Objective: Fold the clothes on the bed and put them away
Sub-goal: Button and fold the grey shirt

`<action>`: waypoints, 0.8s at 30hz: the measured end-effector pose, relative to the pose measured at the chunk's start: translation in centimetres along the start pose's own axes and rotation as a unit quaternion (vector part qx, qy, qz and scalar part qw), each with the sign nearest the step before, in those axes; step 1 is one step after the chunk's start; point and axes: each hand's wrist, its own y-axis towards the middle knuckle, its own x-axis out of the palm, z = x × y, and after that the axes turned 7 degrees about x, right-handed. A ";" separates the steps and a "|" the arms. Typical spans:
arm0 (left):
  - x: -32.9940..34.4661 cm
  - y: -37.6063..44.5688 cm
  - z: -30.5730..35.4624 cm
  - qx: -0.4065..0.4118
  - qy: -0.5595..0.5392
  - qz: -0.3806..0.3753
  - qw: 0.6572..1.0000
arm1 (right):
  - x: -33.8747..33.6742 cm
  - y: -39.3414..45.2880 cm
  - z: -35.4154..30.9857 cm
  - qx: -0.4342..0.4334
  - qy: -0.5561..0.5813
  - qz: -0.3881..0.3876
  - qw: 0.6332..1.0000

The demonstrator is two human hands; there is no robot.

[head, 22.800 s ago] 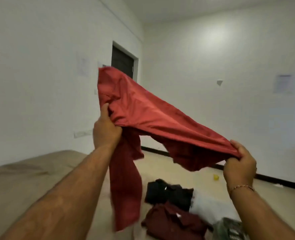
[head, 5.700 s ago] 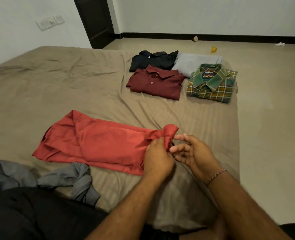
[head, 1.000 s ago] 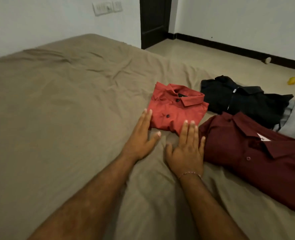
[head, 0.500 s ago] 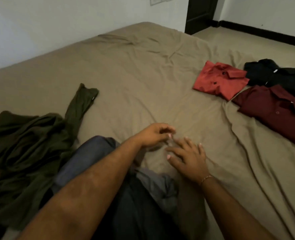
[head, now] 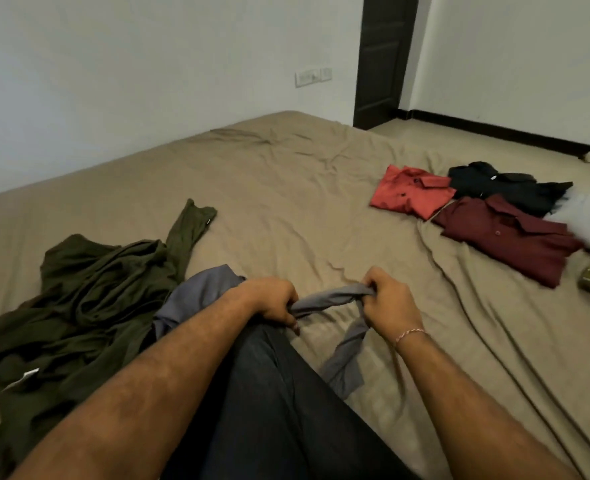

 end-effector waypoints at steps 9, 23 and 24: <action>-11.2 0.0 14.1 0.199 0.000 0.512 0.835 | -14.0 -1.2 1.1 -0.008 0.387 -0.004 0.922; 2.6 7.6 13.5 0.273 -0.024 0.152 0.950 | -16.8 -15.4 19.2 0.182 0.192 -0.051 0.963; 2.7 7.2 12.5 0.253 -0.046 0.149 0.955 | -16.3 -15.3 19.3 0.184 0.200 0.037 0.962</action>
